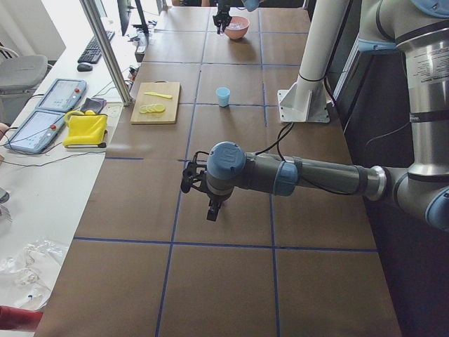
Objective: Put ice and strawberries in cup
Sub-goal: 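Carry the ice cube with the right gripper over the cup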
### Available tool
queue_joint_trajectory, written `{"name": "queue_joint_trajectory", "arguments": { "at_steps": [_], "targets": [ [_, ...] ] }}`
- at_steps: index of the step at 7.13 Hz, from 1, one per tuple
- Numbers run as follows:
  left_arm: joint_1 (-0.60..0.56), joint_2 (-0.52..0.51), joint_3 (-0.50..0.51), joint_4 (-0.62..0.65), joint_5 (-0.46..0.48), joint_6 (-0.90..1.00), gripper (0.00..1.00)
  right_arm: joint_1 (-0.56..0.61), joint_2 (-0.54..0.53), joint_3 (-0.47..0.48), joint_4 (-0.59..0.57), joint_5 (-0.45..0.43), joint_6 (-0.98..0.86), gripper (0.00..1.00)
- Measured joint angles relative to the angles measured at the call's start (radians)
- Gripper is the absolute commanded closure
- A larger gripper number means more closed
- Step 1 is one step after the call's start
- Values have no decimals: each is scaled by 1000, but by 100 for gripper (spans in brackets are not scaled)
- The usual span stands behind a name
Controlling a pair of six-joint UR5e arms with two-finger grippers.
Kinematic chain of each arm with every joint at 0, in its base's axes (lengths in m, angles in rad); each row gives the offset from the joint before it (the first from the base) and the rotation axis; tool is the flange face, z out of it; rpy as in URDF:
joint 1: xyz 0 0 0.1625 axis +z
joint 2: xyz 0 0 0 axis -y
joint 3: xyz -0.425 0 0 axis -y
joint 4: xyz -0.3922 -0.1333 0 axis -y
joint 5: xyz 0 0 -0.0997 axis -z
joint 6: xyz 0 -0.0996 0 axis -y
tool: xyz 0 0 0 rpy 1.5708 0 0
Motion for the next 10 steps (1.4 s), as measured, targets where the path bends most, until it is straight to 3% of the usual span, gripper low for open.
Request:
{"name": "queue_joint_trajectory", "arguments": {
  "at_steps": [3,5,6,8,9,10],
  "targets": [
    [0,0,-4,0,-1,-3,0,-285,358,-111,-207,-272,170,97],
    [0,-1,-4,0,-2,-3,0,-369,499,-206,-240,-381,230,96],
    [0,-1,-5,0,-3,-4,0,-389,537,-239,-244,-403,244,87],
    [-1,-2,-6,0,-14,-5,0,-406,579,-285,-246,-434,252,10],
    [-1,-2,-7,-1,-17,-6,0,-415,586,-298,-247,-451,252,1],
    [-1,-2,-8,-1,-18,-8,0,-428,589,-303,-248,-477,259,0]
  ]
}}
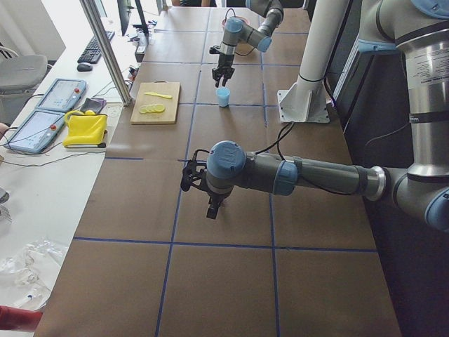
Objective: Put ice and strawberries in cup
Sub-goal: 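Carry the ice cube with the right gripper over the cup, then open the right gripper to release the ice cube into the cup, then move the right gripper back to the pink bowl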
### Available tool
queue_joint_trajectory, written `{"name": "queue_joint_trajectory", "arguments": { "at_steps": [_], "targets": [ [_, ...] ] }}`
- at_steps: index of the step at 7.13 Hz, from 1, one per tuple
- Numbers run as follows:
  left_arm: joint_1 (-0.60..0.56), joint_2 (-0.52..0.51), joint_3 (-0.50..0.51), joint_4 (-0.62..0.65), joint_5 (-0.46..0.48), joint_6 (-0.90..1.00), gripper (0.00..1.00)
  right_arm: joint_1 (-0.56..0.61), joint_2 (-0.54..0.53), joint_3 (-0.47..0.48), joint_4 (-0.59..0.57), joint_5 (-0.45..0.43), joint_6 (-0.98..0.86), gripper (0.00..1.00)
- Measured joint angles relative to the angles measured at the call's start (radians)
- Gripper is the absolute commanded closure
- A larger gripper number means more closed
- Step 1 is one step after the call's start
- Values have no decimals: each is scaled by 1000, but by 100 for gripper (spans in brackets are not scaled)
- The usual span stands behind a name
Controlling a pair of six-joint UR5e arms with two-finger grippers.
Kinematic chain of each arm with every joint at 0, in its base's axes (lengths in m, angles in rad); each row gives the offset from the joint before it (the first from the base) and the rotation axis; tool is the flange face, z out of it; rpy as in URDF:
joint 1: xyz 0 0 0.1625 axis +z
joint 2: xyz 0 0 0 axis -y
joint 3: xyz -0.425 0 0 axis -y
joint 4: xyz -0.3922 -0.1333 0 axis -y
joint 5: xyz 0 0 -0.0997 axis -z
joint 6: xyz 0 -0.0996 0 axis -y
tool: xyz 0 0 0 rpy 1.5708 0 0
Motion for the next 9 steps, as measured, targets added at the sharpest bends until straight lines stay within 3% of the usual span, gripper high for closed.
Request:
{"name": "queue_joint_trajectory", "arguments": {
  "at_steps": [2,4,7,9],
  "targets": [
    [0,0,-4,0,0,-2,0,-7,-9,14,-5,-28,14,0],
    [1,-2,-4,0,0,-1,0,67,-104,104,-7,81,-89,0],
    [1,-6,2,0,1,3,0,333,-395,226,-3,361,-501,0],
    [1,-3,4,2,1,-1,0,485,-649,309,5,414,-915,0]
  ]
}}
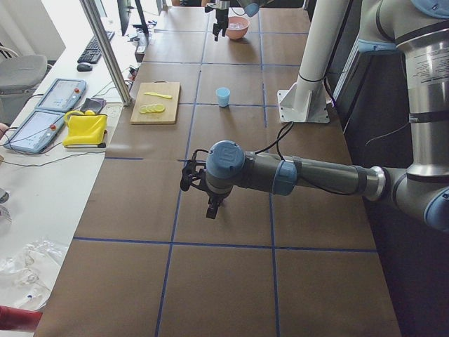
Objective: Put ice and strawberries in cup
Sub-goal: 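Move the right gripper back to the pink bowl, then grasp a third ice cube from the pink bowl with the right gripper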
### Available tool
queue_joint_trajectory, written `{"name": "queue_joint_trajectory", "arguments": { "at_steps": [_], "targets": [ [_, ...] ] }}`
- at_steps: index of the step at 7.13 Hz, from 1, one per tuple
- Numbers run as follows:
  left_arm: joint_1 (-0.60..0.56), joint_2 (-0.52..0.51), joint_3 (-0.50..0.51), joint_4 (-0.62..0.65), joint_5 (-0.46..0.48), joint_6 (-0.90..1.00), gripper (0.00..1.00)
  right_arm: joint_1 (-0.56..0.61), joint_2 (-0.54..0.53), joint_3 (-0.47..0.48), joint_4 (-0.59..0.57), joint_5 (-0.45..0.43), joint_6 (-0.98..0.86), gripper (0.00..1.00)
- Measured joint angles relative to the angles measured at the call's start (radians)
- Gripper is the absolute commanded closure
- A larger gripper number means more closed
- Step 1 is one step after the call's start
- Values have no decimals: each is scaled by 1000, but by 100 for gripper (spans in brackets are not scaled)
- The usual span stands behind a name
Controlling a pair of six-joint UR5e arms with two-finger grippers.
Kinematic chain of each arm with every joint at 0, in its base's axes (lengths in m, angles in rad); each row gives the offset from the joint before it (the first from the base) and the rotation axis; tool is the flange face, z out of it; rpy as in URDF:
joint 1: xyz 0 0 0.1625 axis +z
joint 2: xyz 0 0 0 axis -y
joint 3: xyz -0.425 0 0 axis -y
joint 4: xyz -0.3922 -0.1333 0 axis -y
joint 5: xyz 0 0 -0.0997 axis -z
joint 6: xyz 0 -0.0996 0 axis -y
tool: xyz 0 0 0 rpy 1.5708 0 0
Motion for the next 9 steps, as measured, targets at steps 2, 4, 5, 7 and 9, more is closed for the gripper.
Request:
{"name": "queue_joint_trajectory", "arguments": {
  "at_steps": [2,4,5,7,9],
  "targets": [
    [0,2,0,1,-2,-1,0,168,-179,-6,0,51,-443,0],
    [0,3,1,2,-5,-1,0,350,-259,-120,0,141,-899,0],
    [0,3,2,3,-6,-1,0,400,-267,-185,0,177,-1061,0],
    [0,4,2,3,-7,-1,0,410,-263,-217,14,199,-1155,0],
    [0,5,2,3,-7,-2,0,351,-270,-225,81,173,-1164,1]
  ]
}}
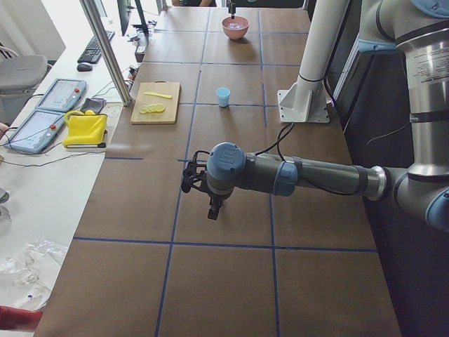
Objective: Put ice and strawberries in cup
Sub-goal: 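Grasp a third ice cube from the pink bowl with the right gripper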
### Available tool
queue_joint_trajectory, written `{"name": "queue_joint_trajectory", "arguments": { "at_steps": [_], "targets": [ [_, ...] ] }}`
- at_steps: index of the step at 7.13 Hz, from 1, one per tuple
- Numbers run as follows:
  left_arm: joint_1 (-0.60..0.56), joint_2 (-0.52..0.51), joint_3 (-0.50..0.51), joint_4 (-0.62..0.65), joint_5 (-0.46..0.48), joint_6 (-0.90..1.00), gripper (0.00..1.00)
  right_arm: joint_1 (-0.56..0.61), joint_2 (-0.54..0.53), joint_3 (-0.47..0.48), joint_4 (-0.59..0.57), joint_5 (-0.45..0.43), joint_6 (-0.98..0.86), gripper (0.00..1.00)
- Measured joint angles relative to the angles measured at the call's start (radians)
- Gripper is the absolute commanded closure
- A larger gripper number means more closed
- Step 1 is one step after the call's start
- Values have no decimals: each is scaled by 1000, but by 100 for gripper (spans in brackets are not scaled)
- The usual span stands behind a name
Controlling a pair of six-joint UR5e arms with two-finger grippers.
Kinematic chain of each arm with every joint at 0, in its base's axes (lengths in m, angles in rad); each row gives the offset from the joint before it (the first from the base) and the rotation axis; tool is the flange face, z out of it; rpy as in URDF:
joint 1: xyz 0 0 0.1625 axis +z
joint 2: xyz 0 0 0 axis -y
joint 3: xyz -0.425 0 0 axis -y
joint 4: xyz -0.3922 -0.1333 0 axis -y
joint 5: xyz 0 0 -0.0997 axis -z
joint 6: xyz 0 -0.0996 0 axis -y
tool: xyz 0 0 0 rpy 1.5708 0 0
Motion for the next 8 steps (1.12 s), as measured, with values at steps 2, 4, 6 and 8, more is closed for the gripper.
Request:
{"name": "queue_joint_trajectory", "arguments": {
  "at_steps": [2,4,6,8],
  "targets": [
    [0,0,0,-1,0,0,0,-46,-6,-21,23,-18,8,2],
    [0,0,-1,-1,0,0,0,-90,-6,-38,27,-40,36,12],
    [0,0,-3,-1,0,0,0,-104,-4,-52,28,-49,42,23],
    [0,0,-2,-1,0,0,0,-107,2,-72,28,-51,43,69]
  ]
}}
